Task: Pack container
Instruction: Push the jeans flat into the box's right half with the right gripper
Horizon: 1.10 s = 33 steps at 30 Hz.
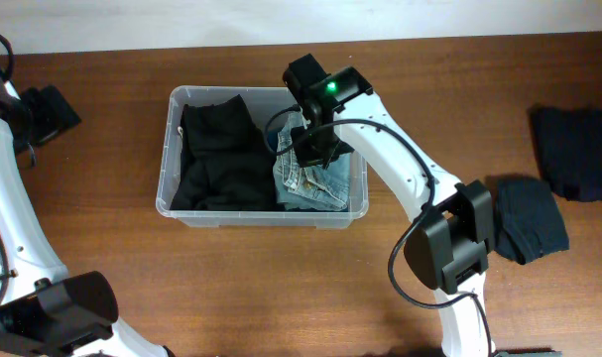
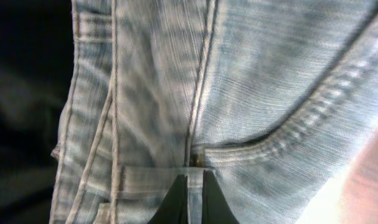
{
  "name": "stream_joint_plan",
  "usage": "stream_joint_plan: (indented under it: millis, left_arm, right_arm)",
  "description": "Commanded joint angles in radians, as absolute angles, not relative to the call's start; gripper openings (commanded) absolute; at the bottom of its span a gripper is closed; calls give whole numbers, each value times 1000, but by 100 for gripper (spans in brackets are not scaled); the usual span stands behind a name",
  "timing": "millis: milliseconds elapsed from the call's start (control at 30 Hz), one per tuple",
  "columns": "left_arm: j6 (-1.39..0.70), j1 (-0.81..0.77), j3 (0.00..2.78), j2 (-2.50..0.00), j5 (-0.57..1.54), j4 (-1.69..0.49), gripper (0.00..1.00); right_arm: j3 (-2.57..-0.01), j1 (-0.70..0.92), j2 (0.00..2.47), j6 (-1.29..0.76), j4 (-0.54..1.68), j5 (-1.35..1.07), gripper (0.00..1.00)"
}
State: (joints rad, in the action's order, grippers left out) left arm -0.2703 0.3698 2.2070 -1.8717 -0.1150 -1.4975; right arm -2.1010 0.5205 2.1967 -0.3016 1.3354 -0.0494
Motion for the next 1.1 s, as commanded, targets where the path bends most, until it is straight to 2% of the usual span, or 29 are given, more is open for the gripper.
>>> stream_joint_plan:
  millis: [0,333,433,900,1067]
  left_arm:
    - [-280,371,2218,-1847,-112,-1497,100]
    - [-280,371,2218,-1847,-112,-1497,99]
    - [-280,371,2218,-1847,-112,-1497,99]
    - [-280,371,2218,-1847,-112,-1497,99]
    - [-280,371,2218,-1847,-112,-1497,99]
  right_arm:
    - [-2180,521,2171,-292,1379,-36,4]
    - [-2234,527,2146,-286,1605,-106,4]
    - [-2204,544,2149,-231,1577,-170,4]
    - [-1928,578,2152,-240,1301,-183,4]
    - [-1983,553,2143,-240,1325,-173,4]
